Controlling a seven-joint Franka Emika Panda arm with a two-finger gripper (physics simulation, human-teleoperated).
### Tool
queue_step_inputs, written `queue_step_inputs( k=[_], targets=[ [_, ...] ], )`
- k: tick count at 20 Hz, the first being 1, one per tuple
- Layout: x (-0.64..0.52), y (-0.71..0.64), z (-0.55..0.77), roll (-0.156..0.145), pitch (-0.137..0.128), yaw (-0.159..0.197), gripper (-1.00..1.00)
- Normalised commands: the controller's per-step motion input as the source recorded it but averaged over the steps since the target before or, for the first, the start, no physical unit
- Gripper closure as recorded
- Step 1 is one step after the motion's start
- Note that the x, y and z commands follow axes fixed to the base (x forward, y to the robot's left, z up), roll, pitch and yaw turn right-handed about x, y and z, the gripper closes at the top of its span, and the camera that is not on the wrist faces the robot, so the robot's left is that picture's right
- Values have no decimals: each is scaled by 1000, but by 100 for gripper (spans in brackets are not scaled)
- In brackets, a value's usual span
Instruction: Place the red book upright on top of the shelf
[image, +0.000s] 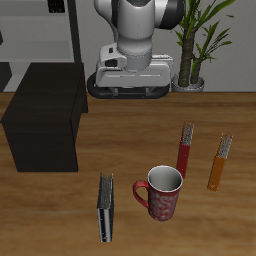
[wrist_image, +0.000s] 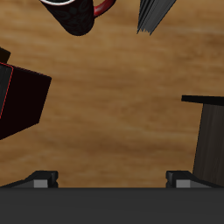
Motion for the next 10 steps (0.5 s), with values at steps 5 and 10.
queue_step_inputs(
  k=[5, 10],
  targets=[
    [-13, 185, 2, 11, -34, 2, -100],
    [82, 460, -124, 8, -16, 0, -100]
  ],
)
